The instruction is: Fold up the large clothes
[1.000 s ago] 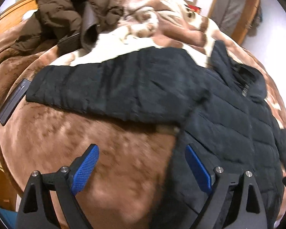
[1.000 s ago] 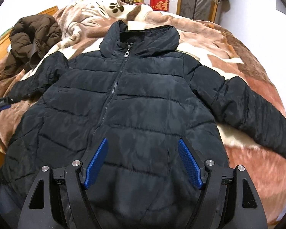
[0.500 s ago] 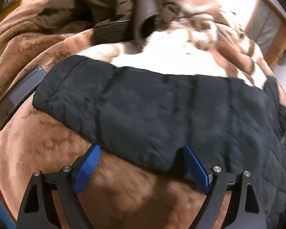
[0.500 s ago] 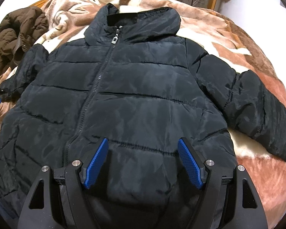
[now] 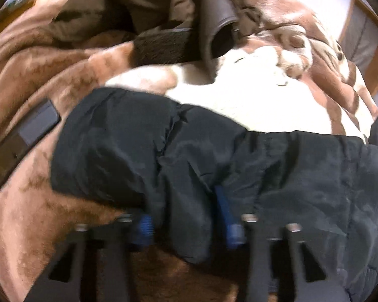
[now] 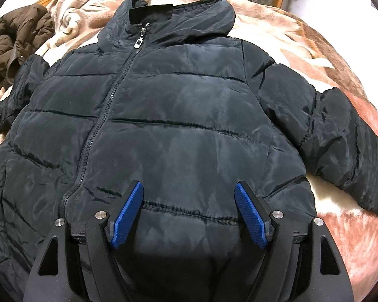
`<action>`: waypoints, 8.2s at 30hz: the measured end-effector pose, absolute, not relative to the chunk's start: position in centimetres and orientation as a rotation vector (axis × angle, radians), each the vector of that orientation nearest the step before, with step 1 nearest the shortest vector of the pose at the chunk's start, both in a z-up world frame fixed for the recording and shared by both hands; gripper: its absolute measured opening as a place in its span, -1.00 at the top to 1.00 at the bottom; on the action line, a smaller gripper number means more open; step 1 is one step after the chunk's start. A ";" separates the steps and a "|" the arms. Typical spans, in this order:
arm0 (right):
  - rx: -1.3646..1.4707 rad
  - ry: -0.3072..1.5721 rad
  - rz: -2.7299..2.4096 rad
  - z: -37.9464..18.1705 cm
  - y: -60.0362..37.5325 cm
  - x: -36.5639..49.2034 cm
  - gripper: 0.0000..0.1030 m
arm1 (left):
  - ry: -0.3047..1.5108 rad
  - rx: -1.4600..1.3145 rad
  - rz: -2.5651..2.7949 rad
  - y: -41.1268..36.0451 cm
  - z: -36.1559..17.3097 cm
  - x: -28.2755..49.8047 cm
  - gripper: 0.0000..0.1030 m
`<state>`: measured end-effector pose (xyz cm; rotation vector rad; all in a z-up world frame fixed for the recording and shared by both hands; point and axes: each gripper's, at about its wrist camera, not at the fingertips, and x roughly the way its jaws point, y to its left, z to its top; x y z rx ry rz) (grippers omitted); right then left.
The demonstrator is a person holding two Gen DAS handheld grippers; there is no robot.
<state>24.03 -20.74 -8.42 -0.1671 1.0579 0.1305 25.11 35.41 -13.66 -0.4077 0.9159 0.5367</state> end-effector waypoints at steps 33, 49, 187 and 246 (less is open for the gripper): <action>-0.001 0.969 0.066 -4.1 -30.2 17.2 -0.46 | 0.805 -0.171 -0.283 -0.7 1.2 28.1 0.09; 0.054 0.925 0.093 -3.2 -31.1 18.8 -0.46 | 0.854 -0.265 -0.497 -4.2 0.7 25.5 -0.62; 0.702 0.785 -0.382 -5.9 -59.8 19.5 0.61 | 1.013 -0.095 -0.154 -4.5 -5.9 21.4 -0.30; 0.111 0.825 0.167 0.1 -29.1 29.3 -0.21 | 0.908 -0.234 -0.147 2.3 -4.5 29.6 -0.46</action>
